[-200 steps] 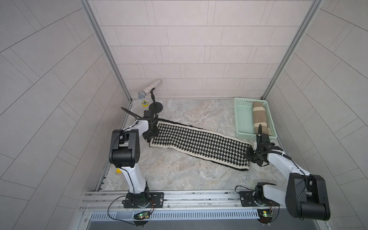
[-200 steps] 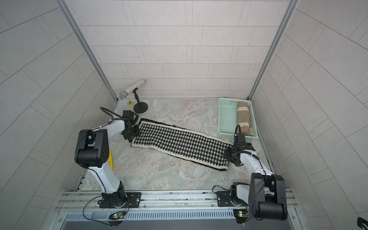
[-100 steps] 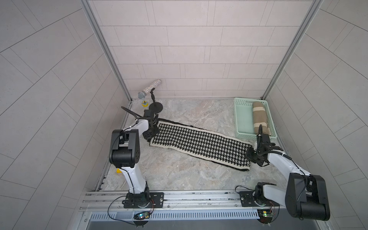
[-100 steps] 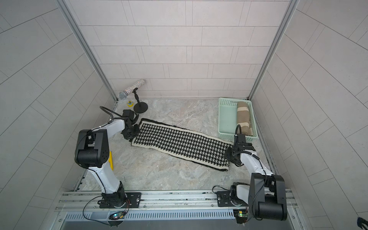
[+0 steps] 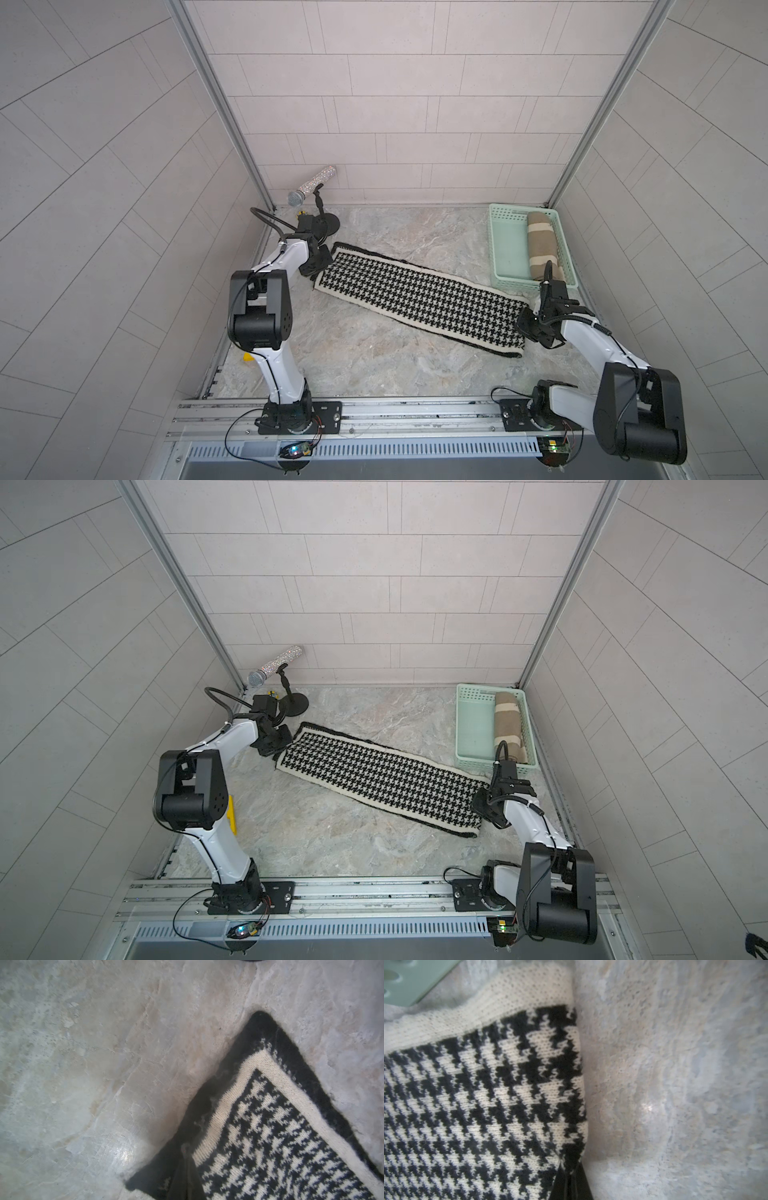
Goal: Roll up the scarf and place it into the basket
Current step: Fold the scarf at the center of the board.
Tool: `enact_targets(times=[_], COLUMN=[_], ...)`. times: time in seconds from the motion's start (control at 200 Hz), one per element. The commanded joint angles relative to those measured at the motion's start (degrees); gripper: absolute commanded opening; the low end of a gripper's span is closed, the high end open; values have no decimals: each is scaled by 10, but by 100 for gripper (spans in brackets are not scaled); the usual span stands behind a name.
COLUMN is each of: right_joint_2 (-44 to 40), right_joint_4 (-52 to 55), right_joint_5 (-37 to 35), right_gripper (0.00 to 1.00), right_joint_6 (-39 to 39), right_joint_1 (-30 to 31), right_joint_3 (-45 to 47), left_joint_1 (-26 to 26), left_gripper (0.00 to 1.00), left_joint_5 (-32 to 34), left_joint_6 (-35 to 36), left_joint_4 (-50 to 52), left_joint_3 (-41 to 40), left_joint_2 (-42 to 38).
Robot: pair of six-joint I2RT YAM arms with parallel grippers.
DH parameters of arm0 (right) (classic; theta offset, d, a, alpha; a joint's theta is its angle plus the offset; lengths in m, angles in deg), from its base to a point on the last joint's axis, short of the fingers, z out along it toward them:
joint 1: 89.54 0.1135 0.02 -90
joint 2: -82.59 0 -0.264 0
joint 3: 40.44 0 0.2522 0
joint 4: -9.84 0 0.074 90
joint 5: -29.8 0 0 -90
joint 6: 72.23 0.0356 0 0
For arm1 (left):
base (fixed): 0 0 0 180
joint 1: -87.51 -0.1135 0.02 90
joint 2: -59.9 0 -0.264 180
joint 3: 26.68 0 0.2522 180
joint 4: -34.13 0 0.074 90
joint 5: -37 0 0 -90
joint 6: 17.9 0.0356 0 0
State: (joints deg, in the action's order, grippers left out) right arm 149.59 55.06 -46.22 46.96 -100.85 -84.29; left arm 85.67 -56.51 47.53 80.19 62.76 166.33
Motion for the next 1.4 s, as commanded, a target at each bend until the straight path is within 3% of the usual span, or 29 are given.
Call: enact_targets(times=[0.0, 0.145, 0.27, 0.34, 0.455, 0.54, 0.616, 0.736, 0.871, 1.021, 1.121, 1.286, 1.396], right_joint_2=[-11, -37, -74, -94, -128, -141, -154, -182, -214, -187, -155, -30, 66], right_joint_4=[32, 53, 98, 149, 171, 207, 237, 291, 329, 368, 372, 371, 325], right_joint_5=[-8, 17, -25, -64, -68, -84, -91, -153, -216, -213, -266, -399, -399], right_gripper=[0, 0, 0, 0, 0, 0, 0, 0, 0, 0, 0, 0, 0], right_joint_6=[-17, -26, -19, -14, -14, -10, -4, -23, -54, -75, -60, -24, -20], right_joint_1=[-5, 4, 42, 54, 63, 70, 71, 72, 71, 99, 198, 439, 504], right_joint_3=[-13, -23, -50, -88, -108, -139, -173, -242, -312, -381, -420, -505, -541], left_joint_1=[-14, -17, -16, -15, -16, -16, -16, -15, -16, -16, -16, -16, -16], left_gripper=[0, 1, 28, 38, 58, 66, 79, 99, 100, 100, 100, 100, 100], left_joint_5=[3, -24, -67, -92, -123, -132, -139, -163, -183, -213, -242, -277, -287], left_joint_6=[8, 3, -10, -18, -33, -41, -48, -64, -80, -97, -115, -138, -145], left_joint_4=[13, 15, -1, -11, -25, -30, -31, -35, -35, -41, -62, -95, -110], left_joint_3=[28, 34, 19, 2, -34, -57, -71, -85, -92, -100, -110, -125, -137], left_joint_2=[38, 68, 54, 32, -19, -62, -102, -161, -213, -246, -257, -260, -260])
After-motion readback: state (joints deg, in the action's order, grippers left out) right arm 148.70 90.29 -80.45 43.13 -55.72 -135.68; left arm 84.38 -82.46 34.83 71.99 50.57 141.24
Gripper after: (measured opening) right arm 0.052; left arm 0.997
